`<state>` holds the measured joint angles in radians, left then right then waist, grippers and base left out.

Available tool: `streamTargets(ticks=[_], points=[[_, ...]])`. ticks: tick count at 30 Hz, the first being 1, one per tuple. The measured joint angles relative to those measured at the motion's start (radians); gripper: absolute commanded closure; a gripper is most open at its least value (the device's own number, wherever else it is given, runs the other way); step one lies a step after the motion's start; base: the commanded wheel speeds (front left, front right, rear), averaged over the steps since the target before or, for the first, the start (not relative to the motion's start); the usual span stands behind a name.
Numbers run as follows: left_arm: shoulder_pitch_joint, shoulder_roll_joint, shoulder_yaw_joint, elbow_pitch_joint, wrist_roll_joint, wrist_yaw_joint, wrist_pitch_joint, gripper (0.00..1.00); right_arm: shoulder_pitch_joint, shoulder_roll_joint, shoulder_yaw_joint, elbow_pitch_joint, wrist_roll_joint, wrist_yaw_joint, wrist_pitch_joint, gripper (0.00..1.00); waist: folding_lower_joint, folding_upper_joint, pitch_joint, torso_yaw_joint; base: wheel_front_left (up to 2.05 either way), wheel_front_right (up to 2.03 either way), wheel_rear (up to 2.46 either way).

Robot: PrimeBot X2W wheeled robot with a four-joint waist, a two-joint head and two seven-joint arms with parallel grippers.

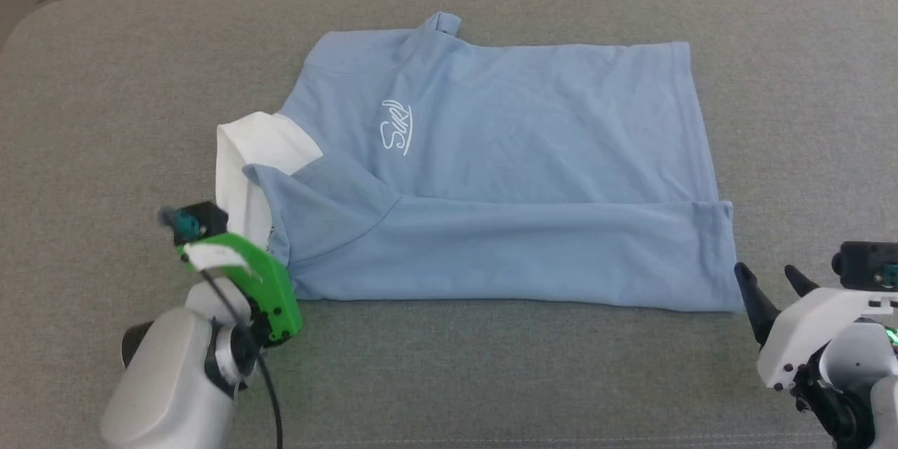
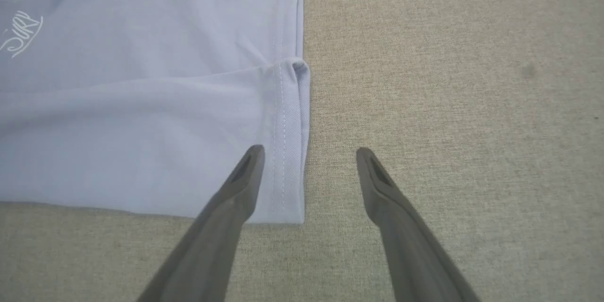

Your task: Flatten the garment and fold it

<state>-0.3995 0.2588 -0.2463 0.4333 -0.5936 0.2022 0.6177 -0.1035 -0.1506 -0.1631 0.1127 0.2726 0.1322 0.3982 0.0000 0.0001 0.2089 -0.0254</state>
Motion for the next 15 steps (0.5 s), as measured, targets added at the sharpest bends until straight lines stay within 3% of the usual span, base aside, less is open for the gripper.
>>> streamTargets(ticks=[6, 10, 15], points=[[0.088, -0.018, 0.067, -0.103, -0.052, 0.006, -0.098, 1.0, -0.036, -0.039, 0.031, 0.03, -0.071, 0.0, 0.182, 0.0, 0.0, 0.0, -0.007, 0.011, 0.0, 0.0, 0.0], [0.127, -0.016, 0.08, -0.174, -0.058, 0.019, -0.119, 1.0, -0.097, -0.07, 0.071, 0.054, -0.117, 0.0, 0.315, 0.0, 0.0, 0.0, 0.003, 0.019, 0.0, 0.0, 0.0], [0.144, -0.017, 0.081, -0.235, -0.059, 0.028, -0.123, 1.0, -0.157, -0.086, 0.135, 0.086, -0.142, 0.0, 0.408, 0.0, 0.0, 0.0, 0.023, 0.034, 0.0, 0.0, 0.0]])
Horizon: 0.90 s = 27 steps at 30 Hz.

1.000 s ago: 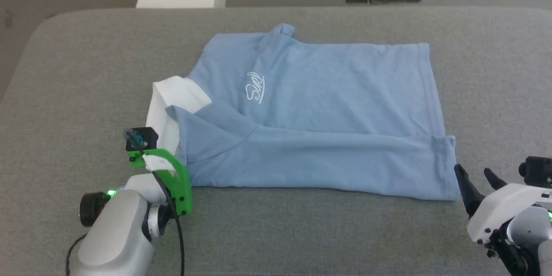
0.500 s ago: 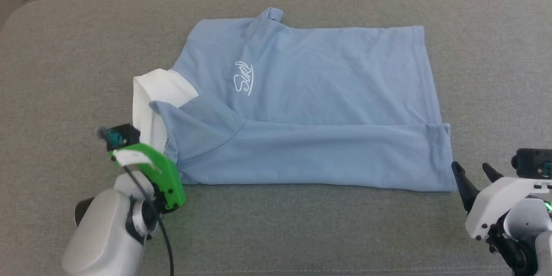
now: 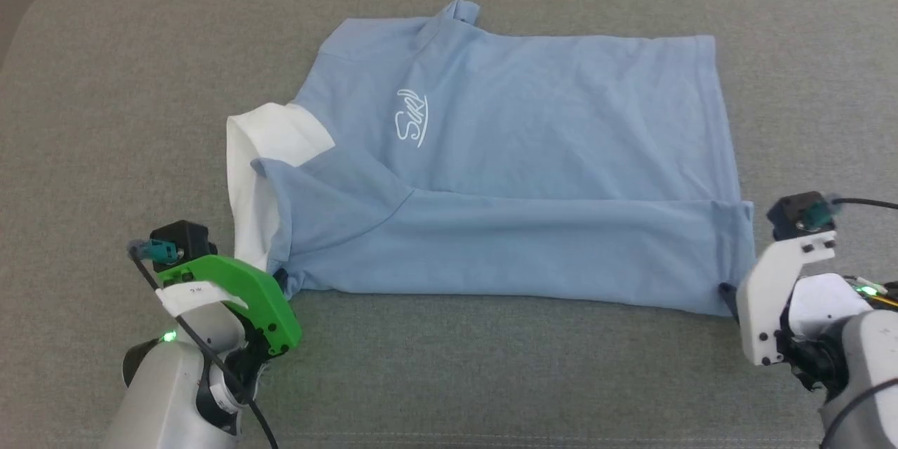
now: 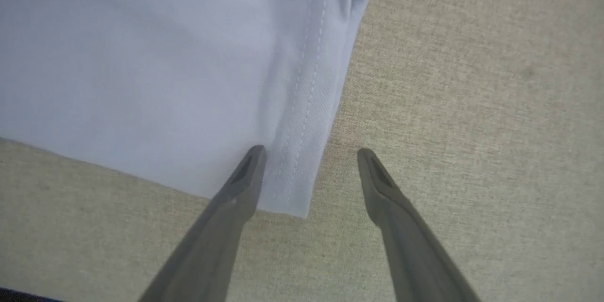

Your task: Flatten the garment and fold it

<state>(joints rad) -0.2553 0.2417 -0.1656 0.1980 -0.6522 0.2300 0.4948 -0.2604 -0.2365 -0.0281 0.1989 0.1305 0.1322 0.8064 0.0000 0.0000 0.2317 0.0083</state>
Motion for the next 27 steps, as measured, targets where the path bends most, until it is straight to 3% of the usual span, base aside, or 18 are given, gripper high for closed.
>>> streamTargets(ticks=[8, 9, 10, 11, 20, 27], points=[[0.008, -0.002, -0.005, -0.026, -0.001, 0.002, -0.004, 1.0, -0.04, -0.026, 0.059, 0.047, 0.018, 0.0, 0.065, 0.0, 0.0, 0.0, 0.035, 0.023, 0.0, 0.0, 0.0], [0.008, -0.002, -0.005, -0.026, -0.001, 0.002, -0.005, 1.0, -0.045, -0.029, 0.06, 0.05, 0.028, 0.0, 0.07, 0.64, 0.0, 0.0, 0.038, 0.025, 0.0, 0.0, 0.0], [0.008, -0.002, -0.005, -0.026, -0.001, 0.002, -0.005, 1.0, -0.047, -0.031, 0.06, 0.051, 0.035, 0.0, 0.074, 0.74, 0.0, 0.0, 0.04, 0.026, 0.0, 0.0, 0.0], [0.008, -0.003, -0.005, -0.025, -0.002, 0.001, -0.008, 1.0, -0.049, -0.034, 0.06, 0.051, 0.042, 0.0, 0.073, 1.0, 0.0, 0.0, 0.041, 0.027, 0.0, 0.0, 0.0], [0.013, -0.002, 0.01, -0.014, -0.014, 0.001, -0.025, 1.0, -0.052, -0.023, 0.009, 0.062, 0.081, 0.001, 0.02, 1.0, 0.0, 0.0, 0.006, 0.021, 0.0, 0.0, 0.0], [0.061, 0.022, 0.025, -0.088, -0.018, 0.013, -0.007, 1.0, -0.027, -0.041, -0.023, -0.01, 0.121, 0.001, 0.025, 1.0, 0.0, 0.0, -0.058, 0.013, 0.0, 0.0, 0.0]])
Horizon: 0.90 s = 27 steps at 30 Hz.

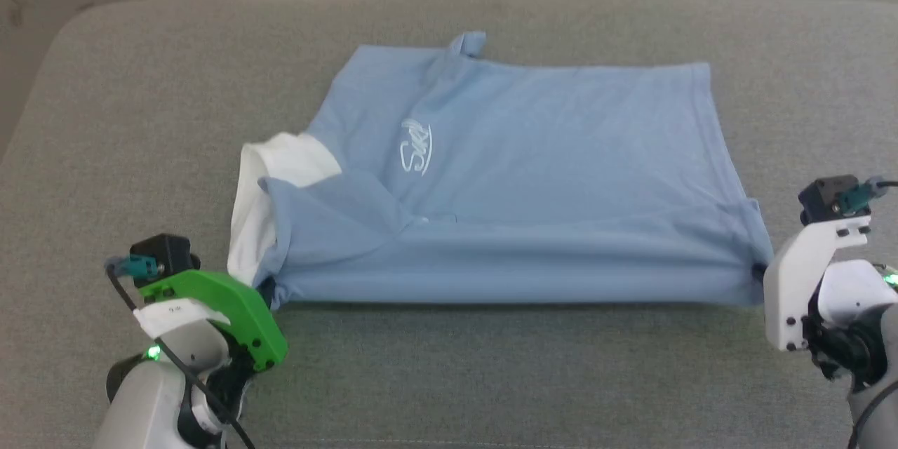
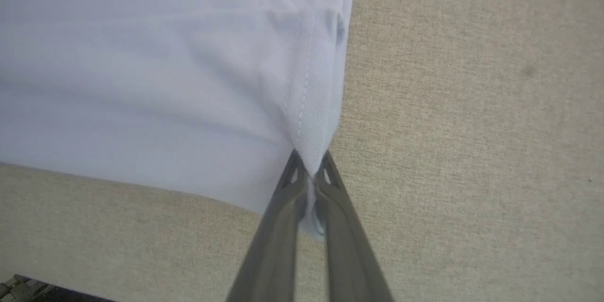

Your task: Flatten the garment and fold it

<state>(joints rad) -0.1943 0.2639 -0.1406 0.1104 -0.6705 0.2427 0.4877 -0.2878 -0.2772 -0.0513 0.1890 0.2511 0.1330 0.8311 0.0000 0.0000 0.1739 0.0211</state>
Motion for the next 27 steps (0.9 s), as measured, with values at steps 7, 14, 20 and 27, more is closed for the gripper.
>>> streamTargets(ticks=[7, 14, 20, 27], points=[[0.106, 0.017, -0.027, -0.077, -0.004, 0.04, 0.091, 1.0, 0.113, -0.004, -0.031, -0.032, 0.014, 0.0, 0.05, 1.0, 0.0, 0.0, -0.043, -0.013, 0.0, 0.0, 0.0], [0.132, 0.012, -0.046, 0.002, -0.015, 0.045, 0.116, 0.94, 0.151, 0.028, -0.044, 0.017, -0.006, 0.0, 0.029, 1.0, 0.0, 0.0, -0.025, -0.012, 0.0, 0.0, 0.0], [0.116, 0.013, -0.031, 0.043, -0.027, 0.039, 0.091, 0.0, 0.149, 0.046, -0.051, 0.058, -0.005, 0.0, -0.02, 0.0, 0.0, 0.0, -0.03, -0.015, 0.0, 0.0, 0.0], [0.111, 0.044, 0.025, -0.039, -0.07, 0.03, 0.113, 0.0, 0.142, 0.037, -0.079, 0.004, 0.054, 0.0, -0.05, 0.0, 0.0, 0.0, -0.066, -0.021, 0.0, 0.0, 0.0]])
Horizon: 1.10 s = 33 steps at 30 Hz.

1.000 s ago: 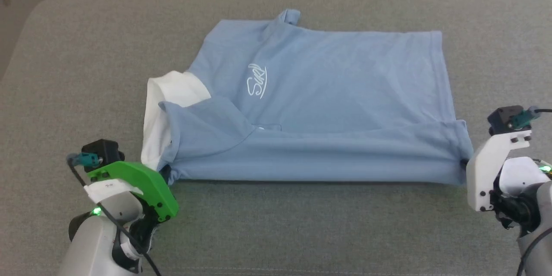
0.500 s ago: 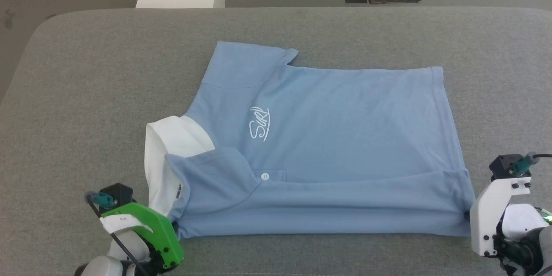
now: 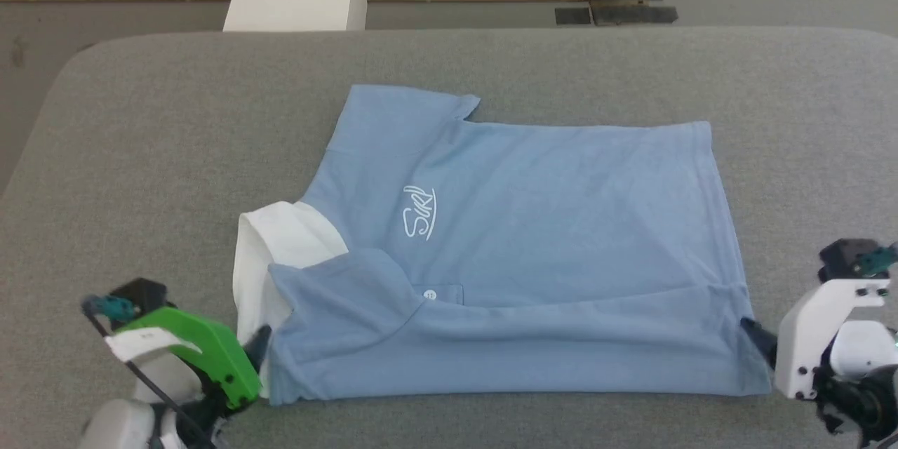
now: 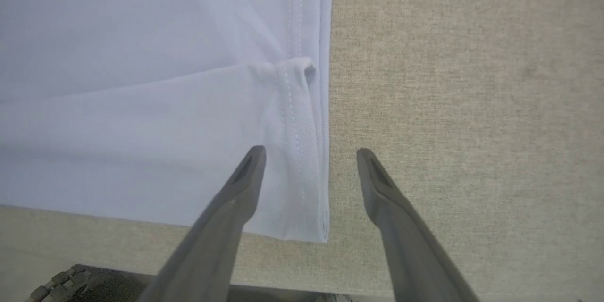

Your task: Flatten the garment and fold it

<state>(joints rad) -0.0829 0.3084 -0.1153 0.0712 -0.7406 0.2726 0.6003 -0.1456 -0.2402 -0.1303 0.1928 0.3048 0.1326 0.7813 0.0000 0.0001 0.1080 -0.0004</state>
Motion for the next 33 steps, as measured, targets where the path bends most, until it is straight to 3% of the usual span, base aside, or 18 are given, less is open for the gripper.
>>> streamTargets(ticks=[4, 7, 11, 16, 21, 26, 33], points=[[-0.016, 0.028, 0.026, -0.089, 0.001, 0.009, -0.004, 0.0, -0.017, -0.011, -0.048, -0.059, 0.013, 0.0, -0.019, 0.0, 0.0, 0.0, -0.027, -0.003, 0.0, 0.0, 0.0], [-0.06, 0.022, 0.039, -0.148, 0.001, -0.038, -0.09, 0.0, -0.049, -0.008, -0.097, -0.093, -0.007, 0.0, -0.087, 0.0, 0.0, 0.0, -0.04, -0.007, 0.0, 0.0, 0.0], [-0.128, 0.002, 0.034, -0.159, 0.053, -0.127, -0.305, 0.0, -0.096, 0.019, -0.14, -0.118, -0.038, 0.0, -0.246, 0.0, 0.0, 0.0, -0.039, -0.008, 0.0, 0.0, 0.0], [-0.166, -0.009, 0.021, -0.066, 0.163, -0.22, -0.601, 0.0, -0.128, 0.044, -0.134, -0.109, -0.043, 0.0, -0.449, 0.0, 0.0, 0.0, -0.023, -0.013, 0.0, 0.0, 0.0], [-0.189, -0.028, -0.016, 0.046, 0.227, -0.266, -0.778, 0.0, -0.138, 0.037, -0.103, -0.074, -0.04, 0.0, -0.602, 0.0, 0.0, 0.0, 0.001, -0.015, 0.0, 0.0, 0.0], [-0.242, -0.041, -0.047, 0.146, 0.264, -0.296, -0.824, 0.0, -0.144, 0.029, -0.091, -0.043, -0.039, 0.0, -0.674, 0.0, 0.0, 0.0, 0.037, -0.011, 0.0, 0.0, 0.0], [-0.4, -0.066, -0.086, 0.276, 0.267, -0.336, -0.822, 0.0, -0.198, 0.018, -0.086, -0.037, -0.034, 0.0, -0.689, 0.0, 0.0, 0.0, 0.108, 0.0, 0.0, 0.0, 0.0]])
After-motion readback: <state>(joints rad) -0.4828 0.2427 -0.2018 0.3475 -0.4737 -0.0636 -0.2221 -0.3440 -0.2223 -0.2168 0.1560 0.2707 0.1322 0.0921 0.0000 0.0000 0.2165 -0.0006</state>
